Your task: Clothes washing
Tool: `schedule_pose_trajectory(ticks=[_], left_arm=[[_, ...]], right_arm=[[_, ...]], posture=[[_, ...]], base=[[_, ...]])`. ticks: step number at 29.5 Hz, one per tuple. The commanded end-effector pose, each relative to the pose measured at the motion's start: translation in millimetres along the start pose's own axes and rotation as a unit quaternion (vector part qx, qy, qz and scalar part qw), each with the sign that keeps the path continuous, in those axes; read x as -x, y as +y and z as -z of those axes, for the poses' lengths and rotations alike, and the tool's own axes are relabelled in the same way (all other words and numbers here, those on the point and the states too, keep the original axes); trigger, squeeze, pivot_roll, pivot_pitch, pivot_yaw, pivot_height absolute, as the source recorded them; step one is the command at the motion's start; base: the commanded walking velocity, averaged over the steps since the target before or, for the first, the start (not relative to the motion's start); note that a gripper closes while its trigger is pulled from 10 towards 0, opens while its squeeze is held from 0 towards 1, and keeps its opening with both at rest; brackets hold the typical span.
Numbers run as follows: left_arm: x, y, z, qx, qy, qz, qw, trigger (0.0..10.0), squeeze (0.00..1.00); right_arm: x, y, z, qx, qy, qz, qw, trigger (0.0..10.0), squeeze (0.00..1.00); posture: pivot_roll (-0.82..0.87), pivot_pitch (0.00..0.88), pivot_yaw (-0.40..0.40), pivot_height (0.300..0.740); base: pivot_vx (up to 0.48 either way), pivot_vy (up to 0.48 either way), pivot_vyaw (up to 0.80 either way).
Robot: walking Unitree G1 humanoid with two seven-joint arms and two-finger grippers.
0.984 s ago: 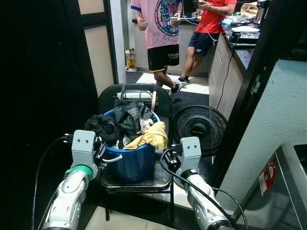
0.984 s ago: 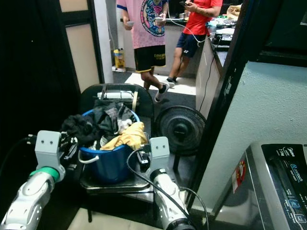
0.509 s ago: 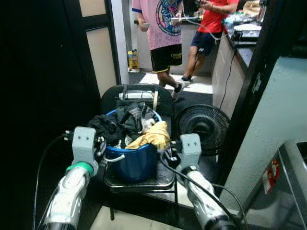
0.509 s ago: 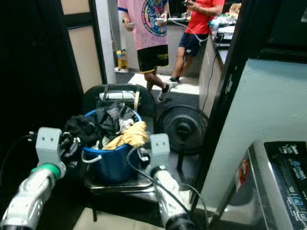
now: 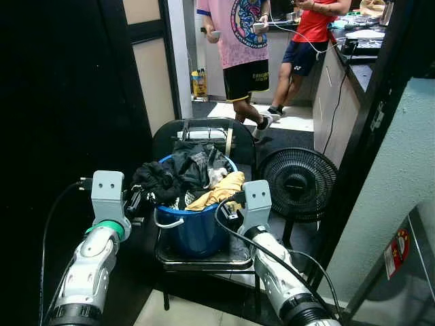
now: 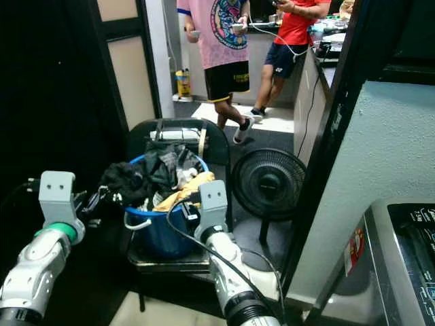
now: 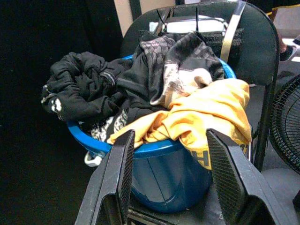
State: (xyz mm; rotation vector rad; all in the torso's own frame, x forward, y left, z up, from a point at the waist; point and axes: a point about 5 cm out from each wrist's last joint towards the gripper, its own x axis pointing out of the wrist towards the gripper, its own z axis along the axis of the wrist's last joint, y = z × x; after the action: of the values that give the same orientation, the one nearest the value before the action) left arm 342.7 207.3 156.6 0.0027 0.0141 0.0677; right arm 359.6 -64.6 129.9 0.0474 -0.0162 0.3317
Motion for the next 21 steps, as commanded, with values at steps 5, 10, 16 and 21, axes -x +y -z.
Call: schedule_pose_trajectory(ticks=[5, 10, 16, 21], left_arm=[[0.9, -0.6, 9, -0.021, 0.022, 0.025, 0.999, 10.0, 0.0], [4.8, 1.3, 14, -0.022, 0.022, 0.039, 0.999, 10.0, 0.0], [11.3, 6.4, 20, -0.005, 0.022, 0.016, 1.0, 10.0, 0.0], [14.3, -0.4, 22, 0.003, 0.018, 0.016, 1.0, 10.0, 0.0]], right_arm=[[8.1, -21.9, 10, -0.006, 0.014, 0.06, 0.998, 10.0, 0.0], [17.0, -39.9, 16, -0.007, 0.021, 0.076, 0.997, 10.0, 0.0], [22.1, -48.9, 20, 0.002, 0.026, 0.068, 0.997, 10.0, 0.0], [21.3, -45.5, 21, 0.002, 0.024, 0.063, 0.998, 10.0, 0.0]], posture=[[0.05, 0.0, 0.107, 0.74], [0.02, 0.0, 0.045, 0.74], [0.04, 0.0, 0.008, 0.74], [0.04, 0.0, 0.014, 0.74]], base=[[0.0, 0.0, 0.0], [0.0, 0.0, 0.0], [0.0, 0.0, 0.0], [0.0, 0.0, 0.0]])
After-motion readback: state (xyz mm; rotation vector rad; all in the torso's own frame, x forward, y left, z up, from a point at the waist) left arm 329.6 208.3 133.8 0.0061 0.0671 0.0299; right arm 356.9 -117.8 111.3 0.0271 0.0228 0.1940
